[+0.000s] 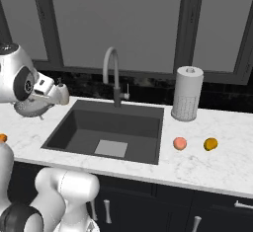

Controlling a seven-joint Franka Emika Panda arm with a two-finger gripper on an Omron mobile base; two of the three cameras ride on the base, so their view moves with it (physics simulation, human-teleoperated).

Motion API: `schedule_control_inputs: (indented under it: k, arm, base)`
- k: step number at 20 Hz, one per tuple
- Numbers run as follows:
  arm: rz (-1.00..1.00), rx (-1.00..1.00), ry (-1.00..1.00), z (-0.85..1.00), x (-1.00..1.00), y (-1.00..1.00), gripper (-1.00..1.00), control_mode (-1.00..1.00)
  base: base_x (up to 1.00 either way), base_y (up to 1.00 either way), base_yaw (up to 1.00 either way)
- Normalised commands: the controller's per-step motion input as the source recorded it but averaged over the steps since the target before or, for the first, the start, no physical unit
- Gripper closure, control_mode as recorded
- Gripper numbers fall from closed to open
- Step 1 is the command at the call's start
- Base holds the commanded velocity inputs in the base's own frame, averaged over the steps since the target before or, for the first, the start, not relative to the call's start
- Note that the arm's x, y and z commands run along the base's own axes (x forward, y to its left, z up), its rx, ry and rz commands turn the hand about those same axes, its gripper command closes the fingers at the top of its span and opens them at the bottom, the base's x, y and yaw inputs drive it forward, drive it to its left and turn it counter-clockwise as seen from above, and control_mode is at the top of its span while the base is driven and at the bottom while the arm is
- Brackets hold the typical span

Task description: Put the colander in the sink, put the peach, mango, tangerine in the colander, and turn on the sink faucet and pour water over the colander.

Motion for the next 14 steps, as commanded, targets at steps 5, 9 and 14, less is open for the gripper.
schedule_control_inputs:
  k: [5,9,14]
  arm:
    - [-0.10,0.00,0.01,-0.21,0.01,1.00,-1.00,-1.00]
    - [-0.09,0.00,0.13,-0.28,0.31,0.88,-1.00,-1.00]
    - [-0.05,0.04,0.14,-0.44,0.63,0.51,-1.00,-1.00]
  base:
    - [0.00,0.00,0.00]
    - [0.00,0.00,0.00]
    - [0.00,0.00,0.00]
